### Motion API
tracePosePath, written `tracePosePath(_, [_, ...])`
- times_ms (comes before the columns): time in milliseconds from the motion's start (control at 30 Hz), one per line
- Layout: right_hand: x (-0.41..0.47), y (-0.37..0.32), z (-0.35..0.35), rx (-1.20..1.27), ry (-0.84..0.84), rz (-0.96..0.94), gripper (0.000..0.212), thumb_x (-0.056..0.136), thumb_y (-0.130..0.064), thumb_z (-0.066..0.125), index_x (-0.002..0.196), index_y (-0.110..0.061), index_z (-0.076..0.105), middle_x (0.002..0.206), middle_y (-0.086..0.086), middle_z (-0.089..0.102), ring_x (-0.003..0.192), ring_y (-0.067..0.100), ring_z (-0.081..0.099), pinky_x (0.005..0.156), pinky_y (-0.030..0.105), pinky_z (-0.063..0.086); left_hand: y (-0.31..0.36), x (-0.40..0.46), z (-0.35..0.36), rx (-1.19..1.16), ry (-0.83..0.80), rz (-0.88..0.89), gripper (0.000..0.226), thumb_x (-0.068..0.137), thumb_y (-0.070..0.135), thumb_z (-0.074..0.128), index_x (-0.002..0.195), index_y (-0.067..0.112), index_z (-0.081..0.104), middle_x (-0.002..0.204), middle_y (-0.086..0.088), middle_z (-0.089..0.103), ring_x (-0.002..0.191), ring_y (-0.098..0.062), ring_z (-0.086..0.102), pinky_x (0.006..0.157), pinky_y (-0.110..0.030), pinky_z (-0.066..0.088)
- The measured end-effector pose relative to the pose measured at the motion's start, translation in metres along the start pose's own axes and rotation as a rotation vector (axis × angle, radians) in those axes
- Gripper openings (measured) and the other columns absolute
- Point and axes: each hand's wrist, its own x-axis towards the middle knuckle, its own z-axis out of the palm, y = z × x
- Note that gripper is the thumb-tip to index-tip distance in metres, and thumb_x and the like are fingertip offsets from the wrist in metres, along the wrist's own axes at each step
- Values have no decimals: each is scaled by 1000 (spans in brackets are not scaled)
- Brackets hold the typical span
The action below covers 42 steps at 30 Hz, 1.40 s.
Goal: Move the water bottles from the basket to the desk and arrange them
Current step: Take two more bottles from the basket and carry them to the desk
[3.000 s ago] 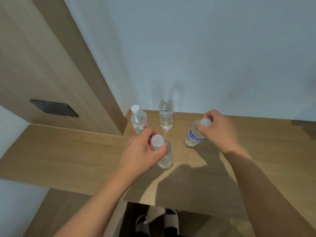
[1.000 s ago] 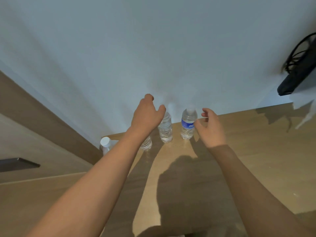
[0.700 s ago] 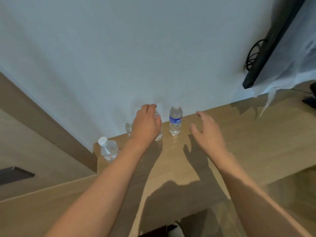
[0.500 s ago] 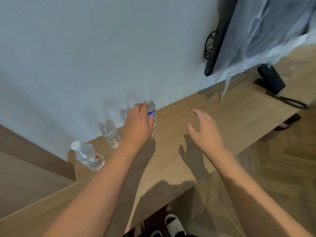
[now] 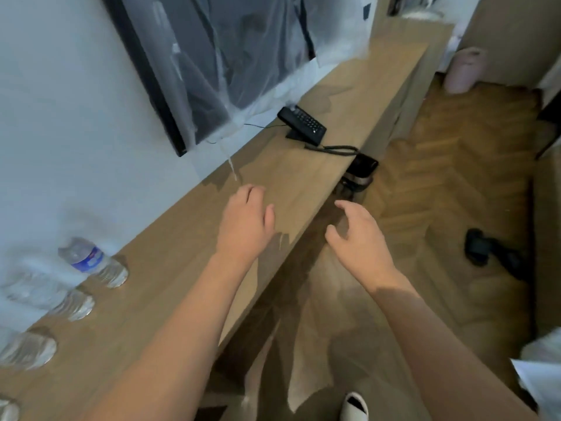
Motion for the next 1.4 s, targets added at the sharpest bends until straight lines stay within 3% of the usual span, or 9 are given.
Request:
tracePosePath(233, [35, 134, -108, -43, 120, 111, 52, 94, -20, 56, 144, -11, 45, 145, 6, 48, 135, 17, 42, 110, 20, 25, 153, 78, 96, -56, -51, 199, 40, 98, 27, 49, 128, 3, 56, 128, -17, 55, 116, -33, 53, 101, -43, 44])
tracePosePath(333, [52, 174, -140, -43, 143, 149, 52, 95, -20, 56, 145, -11, 43, 146, 7, 46, 131, 20, 46, 111, 25, 29, 199, 104, 123, -76, -77, 266, 39, 98, 26, 50, 130, 5, 55, 128, -14, 56, 118, -30, 53, 102, -42, 43])
tracePosePath(400, [68, 197, -156, -38, 155, 192, 53, 95, -22, 55, 146, -14, 42, 148, 5, 44, 131, 21, 46, 112, 28, 31, 221, 124, 140, -78, -104, 282, 39, 97, 26, 51, 131, 6, 55, 128, -13, 56, 118, -29, 53, 103, -41, 43])
tracePosePath(567, [120, 249, -177, 10, 183, 253, 54, 95, -21, 58, 146, -16, 42, 146, 1, 45, 135, 16, 41, 108, 19, 24, 261, 179, 193, -123, -143, 330, 38, 97, 23, 53, 130, 6, 55, 131, -10, 54, 120, -26, 53, 103, -38, 43])
tracePosePath(700, [179, 290, -192, -14, 200, 284, 54, 93, -22, 56, 145, -18, 42, 145, 1, 46, 134, 20, 41, 111, 32, 33, 291, 245, 245, -143, -159, 354, 36, 97, 23, 55, 129, 7, 56, 131, -10, 55, 120, -26, 53, 102, -39, 46])
tracePosePath(800, [233, 317, -215, -51, 213, 326, 52, 94, -25, 53, 144, -20, 41, 139, 0, 49, 128, 21, 45, 105, 34, 37, 314, 306, 283, -159, -168, 381, 35, 95, 22, 55, 126, 7, 57, 127, -10, 56, 113, -27, 56, 98, -41, 47])
tracePosePath(1067, [356, 386, -271, -80, 277, 362, 51, 90, -19, 57, 140, -14, 47, 137, 4, 52, 126, 24, 48, 106, 38, 40, 387, 436, 356, -206, -208, 458, 36, 99, 27, 49, 132, 13, 54, 135, -5, 53, 122, -18, 52, 101, -29, 44])
tracePosePath(1200, [409, 437, -296, -62, 290, 385, 51, 88, -16, 58, 139, -13, 48, 136, 5, 53, 126, 24, 48, 106, 40, 42, 427, 488, 402, -208, -233, 507, 35, 99, 27, 51, 131, 12, 54, 131, -5, 54, 117, -16, 54, 97, -22, 42])
tracePosePath(1400, [503, 524, -349, -87, 299, 334, 51, 92, -16, 60, 141, -9, 47, 139, 6, 52, 131, 19, 45, 109, 25, 30, 500, 573, 472, -202, -225, 493, 35, 98, 23, 53, 130, 10, 55, 128, -6, 55, 115, -18, 55, 98, -29, 47])
